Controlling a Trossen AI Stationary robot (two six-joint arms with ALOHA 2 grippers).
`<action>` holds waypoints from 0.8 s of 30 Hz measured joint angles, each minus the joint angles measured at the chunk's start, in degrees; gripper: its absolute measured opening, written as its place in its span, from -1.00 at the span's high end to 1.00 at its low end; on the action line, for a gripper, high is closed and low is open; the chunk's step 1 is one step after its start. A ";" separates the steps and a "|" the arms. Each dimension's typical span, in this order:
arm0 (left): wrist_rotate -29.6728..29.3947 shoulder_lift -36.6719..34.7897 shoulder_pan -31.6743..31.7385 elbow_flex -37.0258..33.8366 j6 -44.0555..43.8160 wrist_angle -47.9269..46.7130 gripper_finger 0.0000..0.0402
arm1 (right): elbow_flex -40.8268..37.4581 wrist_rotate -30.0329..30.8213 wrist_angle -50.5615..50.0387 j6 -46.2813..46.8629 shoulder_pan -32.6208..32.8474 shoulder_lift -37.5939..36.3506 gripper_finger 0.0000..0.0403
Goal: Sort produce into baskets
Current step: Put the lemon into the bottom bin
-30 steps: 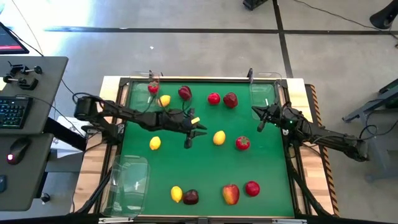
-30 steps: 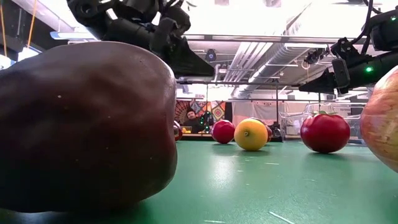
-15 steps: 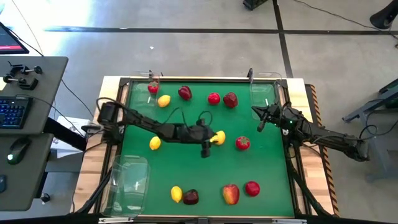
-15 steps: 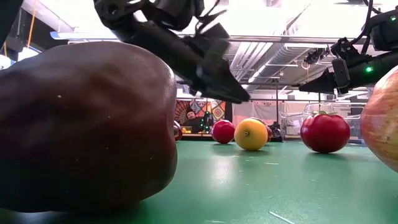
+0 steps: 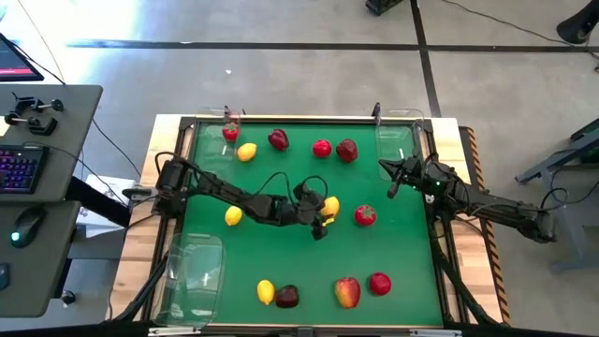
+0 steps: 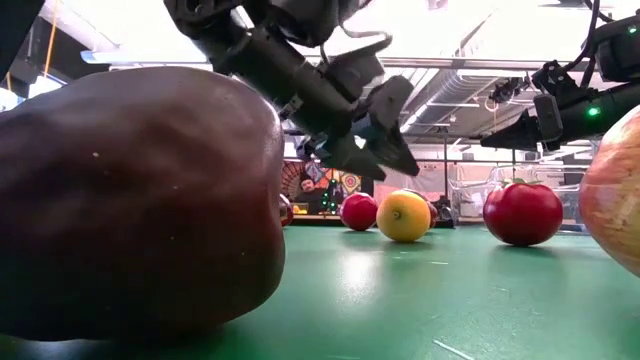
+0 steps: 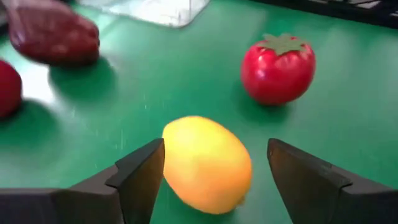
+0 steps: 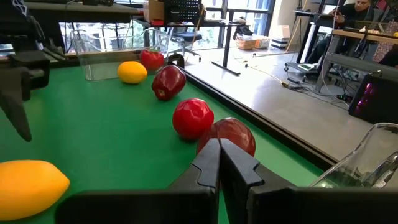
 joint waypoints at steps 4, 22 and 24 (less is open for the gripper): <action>0.51 1.16 0.37 0.00 -2.23 -0.32 -0.40 | 0.00 -0.01 -0.01 0.00 0.00 0.00 1.00; -3.28 3.33 2.82 -0.02 5.52 -2.89 -0.40 | 0.00 0.00 0.00 0.01 0.00 0.01 1.00; -3.25 3.33 3.22 -0.02 6.93 -3.74 -0.40 | 0.01 -0.02 -0.02 0.00 -0.02 0.01 1.00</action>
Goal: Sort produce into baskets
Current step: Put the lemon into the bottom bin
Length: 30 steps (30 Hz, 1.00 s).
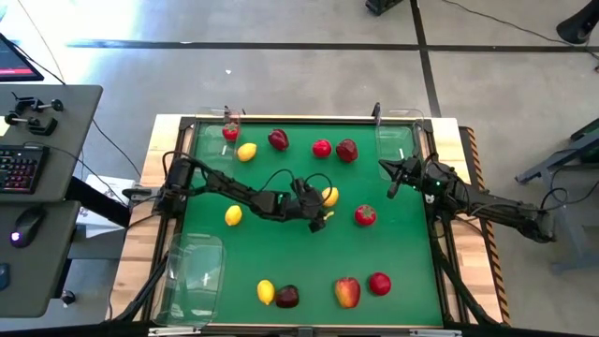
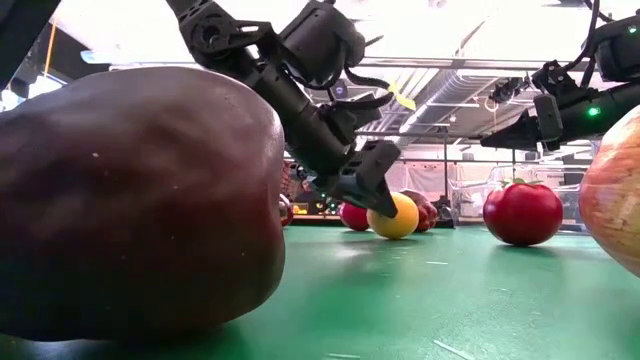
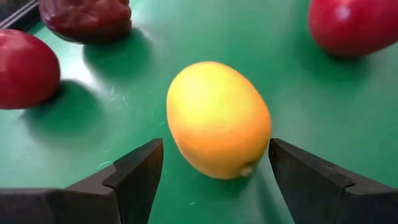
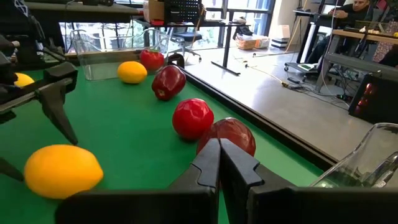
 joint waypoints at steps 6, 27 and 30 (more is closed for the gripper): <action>-1.86 0.00 1.12 -0.16 2.57 -2.14 -0.36 | 0.00 0.02 0.00 0.01 0.01 0.00 1.00; 5.20 -15.56 1.26 -24.14 12.14 21.58 0.57 | 0.02 -11.23 14.35 2.77 1.29 3.55 0.96; 8.85 -19.75 2.19 -28.36 13.63 25.70 0.65 | 0.02 -11.24 15.76 3.74 2.97 7.59 0.84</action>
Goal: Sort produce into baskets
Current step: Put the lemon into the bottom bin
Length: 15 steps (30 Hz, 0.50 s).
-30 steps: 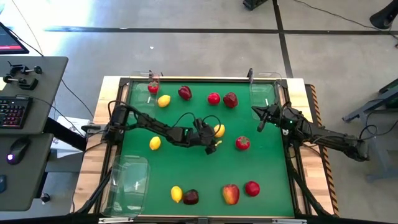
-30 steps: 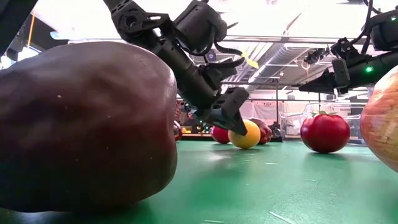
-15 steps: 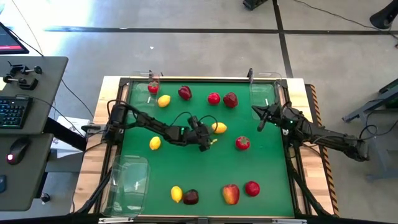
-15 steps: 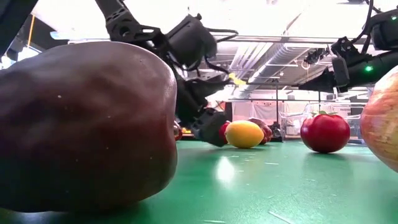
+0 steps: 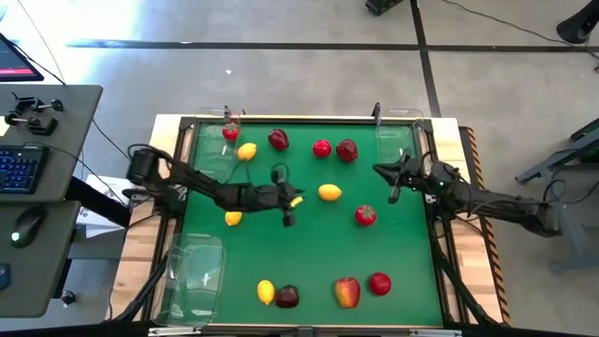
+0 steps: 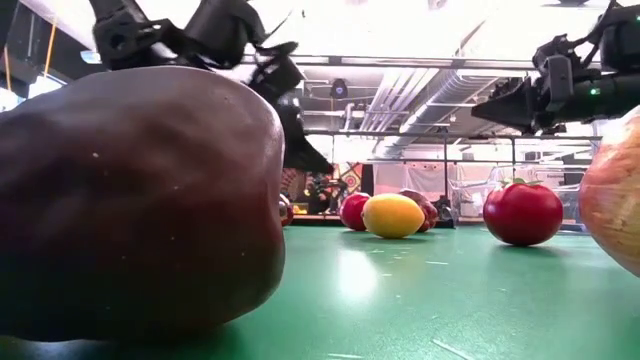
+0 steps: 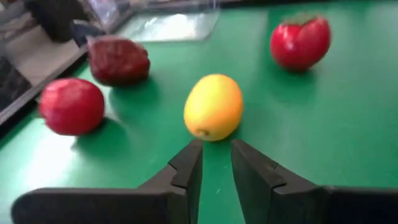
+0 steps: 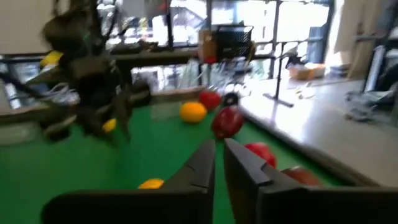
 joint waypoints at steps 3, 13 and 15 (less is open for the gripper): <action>3.31 -3.79 1.14 -3.78 0.86 3.30 0.70 | 0.00 0.01 3.29 0.46 2.16 4.83 0.63; 12.64 -9.80 5.51 -9.58 -2.06 5.61 0.74 | 0.24 4.30 14.66 0.78 7.99 21.18 -0.10; 13.73 -9.77 6.21 -9.55 -4.07 5.21 0.74 | 1.66 5.56 14.64 0.78 8.65 24.28 -0.14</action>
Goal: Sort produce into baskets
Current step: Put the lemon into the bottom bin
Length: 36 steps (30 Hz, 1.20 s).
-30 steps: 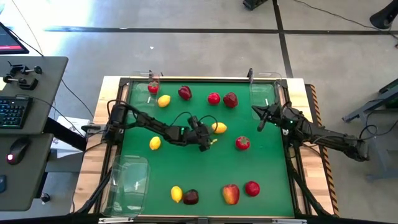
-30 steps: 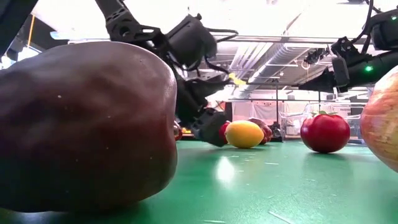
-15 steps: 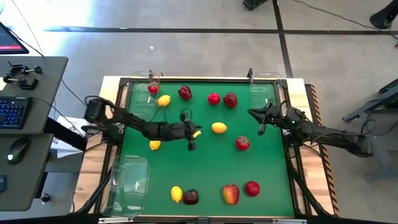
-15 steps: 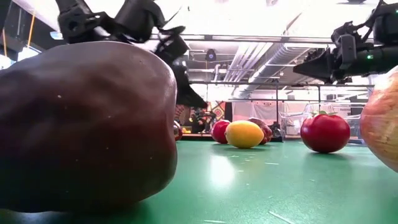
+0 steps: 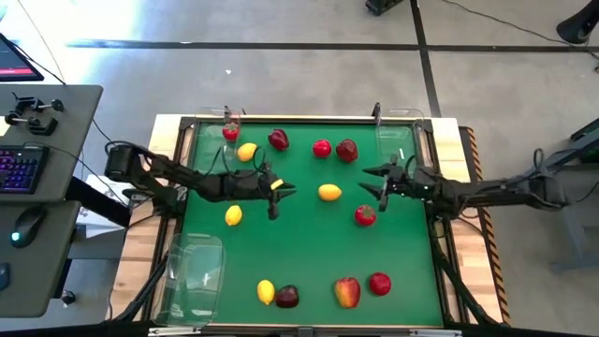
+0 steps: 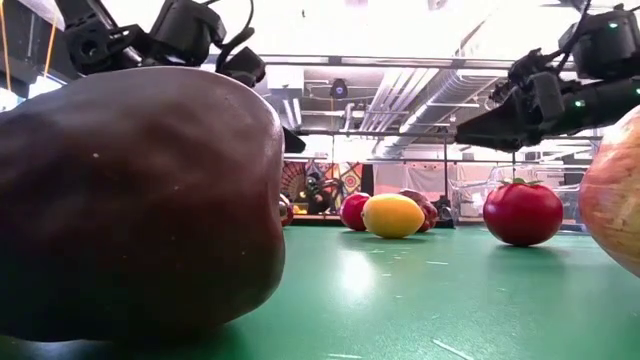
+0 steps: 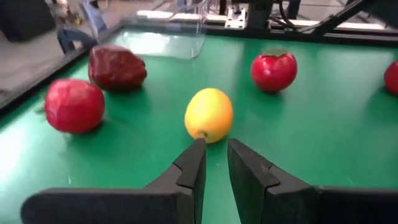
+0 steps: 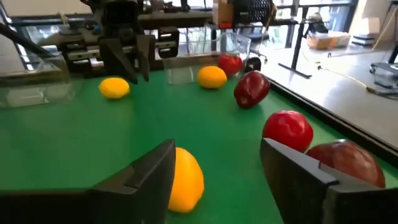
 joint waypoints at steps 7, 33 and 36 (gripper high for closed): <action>2.16 0.04 1.14 0.01 -4.67 -2.71 0.74 | 9.44 2.48 -4.93 -0.27 1.69 12.64 -0.17; 2.51 0.04 1.10 0.01 -4.13 -6.47 0.46 | 47.05 3.09 -52.05 -6.72 4.66 45.23 -0.49; 2.65 0.04 1.06 0.01 -4.14 -6.48 0.46 | 46.78 2.59 -51.58 -7.07 4.59 46.69 -0.50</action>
